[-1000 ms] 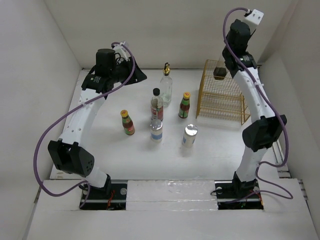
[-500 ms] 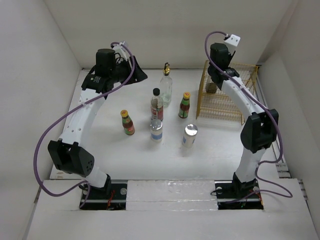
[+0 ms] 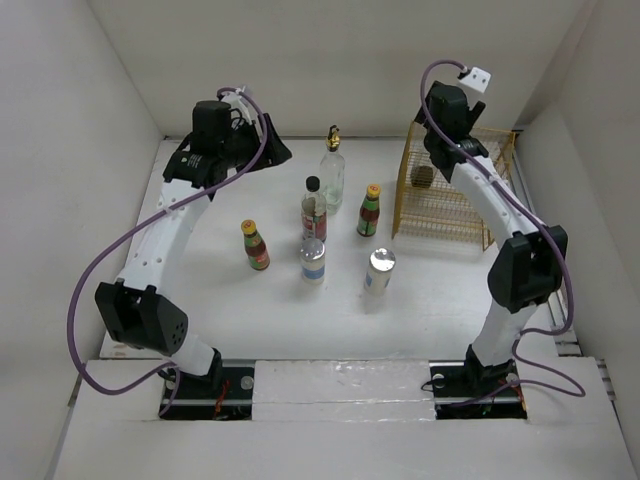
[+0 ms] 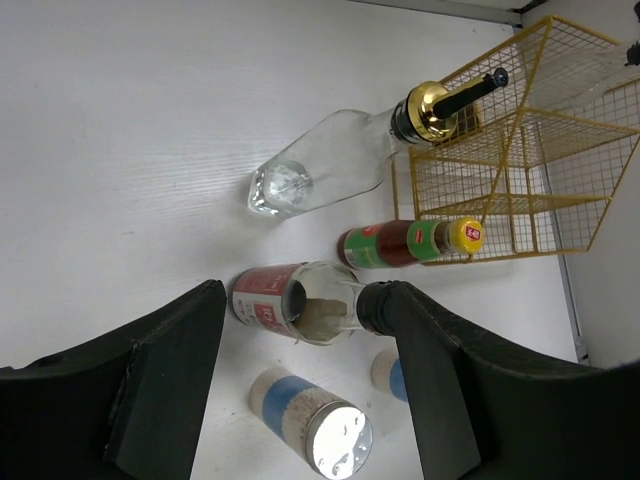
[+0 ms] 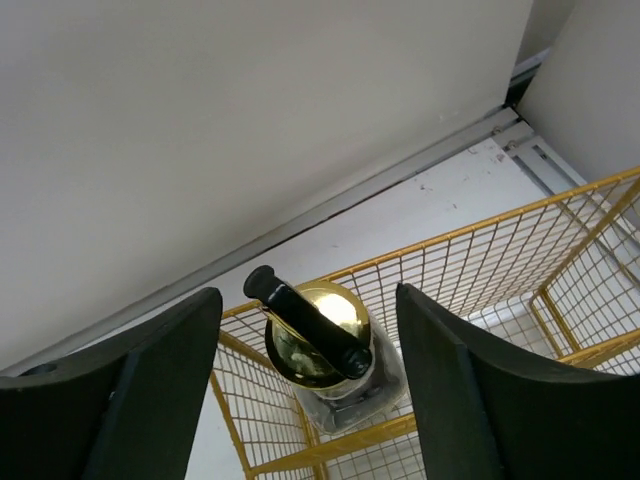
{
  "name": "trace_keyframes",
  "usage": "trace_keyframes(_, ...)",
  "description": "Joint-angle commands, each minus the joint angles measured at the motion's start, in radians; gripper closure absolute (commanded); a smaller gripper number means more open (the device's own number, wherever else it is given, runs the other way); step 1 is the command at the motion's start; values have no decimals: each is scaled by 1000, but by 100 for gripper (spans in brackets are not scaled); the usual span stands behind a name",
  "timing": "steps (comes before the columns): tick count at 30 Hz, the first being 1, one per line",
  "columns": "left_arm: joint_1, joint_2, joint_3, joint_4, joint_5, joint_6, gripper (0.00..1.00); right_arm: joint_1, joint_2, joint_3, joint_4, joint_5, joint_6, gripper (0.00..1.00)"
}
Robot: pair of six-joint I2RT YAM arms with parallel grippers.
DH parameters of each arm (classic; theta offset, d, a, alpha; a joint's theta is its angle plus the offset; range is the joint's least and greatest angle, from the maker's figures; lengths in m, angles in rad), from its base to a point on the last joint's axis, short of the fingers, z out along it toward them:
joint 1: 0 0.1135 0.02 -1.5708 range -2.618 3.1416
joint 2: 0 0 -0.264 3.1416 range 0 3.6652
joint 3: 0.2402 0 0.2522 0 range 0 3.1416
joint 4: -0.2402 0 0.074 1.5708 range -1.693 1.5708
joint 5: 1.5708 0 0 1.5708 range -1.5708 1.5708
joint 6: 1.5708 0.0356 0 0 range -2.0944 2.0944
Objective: Organize the condiment bottles
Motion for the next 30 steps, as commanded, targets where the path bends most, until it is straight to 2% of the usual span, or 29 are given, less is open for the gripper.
trace_keyframes(1, 2, -85, 7, 2, -50, 10, 37, -17, -79, 66, 3, -71, 6, 23)
trace_keyframes(7, 2, -104, -2, 2, -70, 10, 37, -52, -102, 173, -89, -105, -37, 18)
trace_keyframes(8, 2, -104, 7, 2, -79, 1, 37, -52, -103, 173, -89, -105, -52, 15)
trace_keyframes(11, 2, -95, 97, -76, -162, -10, 40, -52, -130, 238, -114, -137, -115, 15)
trace_keyframes(14, 2, -95, 162, -110, -237, -21, 47, -42, -167, 244, -123, -267, -182, 32)
trace_keyframes(15, 2, -108, 162, -130, -258, -30, 55, -42, -187, 217, -123, -317, -192, 60)
trace_keyframes(16, 2, -125, 162, -139, -295, -30, 60, -25, -208, 177, -102, -433, -207, 74)
trace_keyframes(17, 2, -136, 153, -148, -310, -42, 70, -1, -252, 79, -53, -488, -231, 87)
trace_keyframes(18, 2, -150, 131, -148, -311, -55, 70, 12, -273, 28, -28, -535, -232, 90)
trace_keyframes(20, 2, -200, 41, -148, -301, -55, 79, 47, -300, -50, 12, -654, -232, 92)
trace_keyframes(21, 2, -228, 10, -136, -301, -55, 82, 76, -310, -104, 22, -716, -232, 89)
trace_keyframes(22, 2, -228, -17, -136, -301, -55, 82, 76, -310, -121, 23, -717, -245, 82)
trace_keyframes(23, 2, -237, -39, -136, -291, -55, 82, 104, -310, -135, 23, -793, -258, 71)
trace_keyframes(24, 2, -237, -60, -136, -282, -55, 78, 115, -310, -144, 33, -842, -271, 54)
trace_keyframes(25, 2, -237, -61, -127, -260, -33, 74, 125, -273, -144, 33, -897, -309, 32)
trace_keyframes(26, 2, -237, -71, -113, -199, -33, 71, 125, -252, -144, 33, -1000, -324, 27)
trace_keyframes(27, -23, -237, -71, -113, -199, -33, 67, 136, -227, -144, 33, -1046, -324, 25)
trace_keyframes(30, -66, -237, -71, -102, -199, -33, 64, 145, -143, -98, 42, -1083, -336, 19)
